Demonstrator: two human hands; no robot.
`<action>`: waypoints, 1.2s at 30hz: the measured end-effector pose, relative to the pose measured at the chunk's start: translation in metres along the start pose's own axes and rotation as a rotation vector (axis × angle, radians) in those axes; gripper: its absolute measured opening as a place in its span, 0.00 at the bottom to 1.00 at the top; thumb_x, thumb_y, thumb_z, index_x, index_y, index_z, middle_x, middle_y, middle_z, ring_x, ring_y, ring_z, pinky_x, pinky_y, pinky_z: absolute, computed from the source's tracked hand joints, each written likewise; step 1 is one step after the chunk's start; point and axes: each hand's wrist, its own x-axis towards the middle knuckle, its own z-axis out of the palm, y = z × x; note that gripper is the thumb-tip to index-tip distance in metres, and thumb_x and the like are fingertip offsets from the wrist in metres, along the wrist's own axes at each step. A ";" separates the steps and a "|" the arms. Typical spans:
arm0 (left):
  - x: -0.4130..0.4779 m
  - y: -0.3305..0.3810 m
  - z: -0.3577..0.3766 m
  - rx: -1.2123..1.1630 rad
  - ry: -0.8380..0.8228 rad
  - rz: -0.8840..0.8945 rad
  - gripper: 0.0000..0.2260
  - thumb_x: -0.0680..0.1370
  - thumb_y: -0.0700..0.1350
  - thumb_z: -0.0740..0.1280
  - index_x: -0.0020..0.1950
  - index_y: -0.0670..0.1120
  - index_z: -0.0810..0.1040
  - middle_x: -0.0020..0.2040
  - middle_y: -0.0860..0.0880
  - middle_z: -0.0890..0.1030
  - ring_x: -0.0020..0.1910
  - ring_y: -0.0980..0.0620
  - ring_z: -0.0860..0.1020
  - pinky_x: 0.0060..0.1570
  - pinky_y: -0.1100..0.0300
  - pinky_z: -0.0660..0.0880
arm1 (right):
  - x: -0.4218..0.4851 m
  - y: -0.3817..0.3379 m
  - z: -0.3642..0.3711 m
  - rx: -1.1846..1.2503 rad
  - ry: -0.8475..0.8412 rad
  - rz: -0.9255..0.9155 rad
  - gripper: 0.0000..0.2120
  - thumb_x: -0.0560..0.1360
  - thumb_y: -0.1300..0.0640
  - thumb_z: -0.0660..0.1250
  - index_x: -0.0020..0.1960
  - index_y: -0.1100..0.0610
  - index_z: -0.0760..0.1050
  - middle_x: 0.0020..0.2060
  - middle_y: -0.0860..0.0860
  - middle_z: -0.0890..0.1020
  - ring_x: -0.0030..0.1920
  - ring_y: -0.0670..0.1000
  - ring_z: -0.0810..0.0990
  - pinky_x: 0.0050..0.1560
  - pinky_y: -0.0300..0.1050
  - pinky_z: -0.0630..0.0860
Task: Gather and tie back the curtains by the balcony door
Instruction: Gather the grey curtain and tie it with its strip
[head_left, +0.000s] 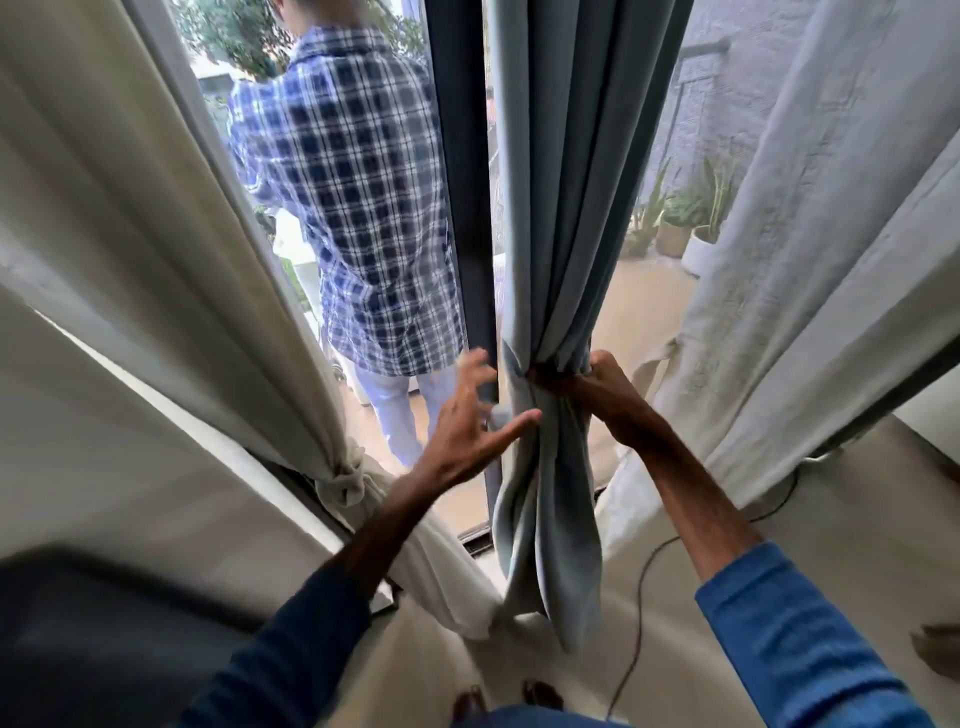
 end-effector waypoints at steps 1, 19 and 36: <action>0.004 -0.001 -0.002 0.062 -0.121 0.018 0.28 0.72 0.63 0.72 0.66 0.49 0.75 0.61 0.49 0.81 0.51 0.52 0.82 0.49 0.49 0.82 | -0.002 -0.001 0.001 0.008 -0.010 0.001 0.21 0.69 0.50 0.79 0.57 0.59 0.83 0.50 0.51 0.87 0.53 0.49 0.86 0.51 0.42 0.82; 0.025 0.033 0.027 -0.333 -0.112 -0.399 0.17 0.63 0.41 0.68 0.52 0.41 0.80 0.41 0.40 0.86 0.38 0.43 0.86 0.39 0.42 0.84 | -0.002 0.000 0.022 -0.007 0.019 -0.022 0.12 0.75 0.57 0.75 0.53 0.66 0.83 0.46 0.62 0.87 0.48 0.55 0.86 0.49 0.56 0.82; 0.021 0.024 0.045 -0.188 0.105 -0.176 0.15 0.64 0.44 0.67 0.47 0.37 0.81 0.40 0.39 0.84 0.41 0.44 0.84 0.32 0.47 0.82 | 0.002 0.001 0.011 -0.265 -0.303 -0.057 0.22 0.75 0.54 0.76 0.64 0.43 0.70 0.69 0.50 0.64 0.72 0.47 0.66 0.72 0.33 0.64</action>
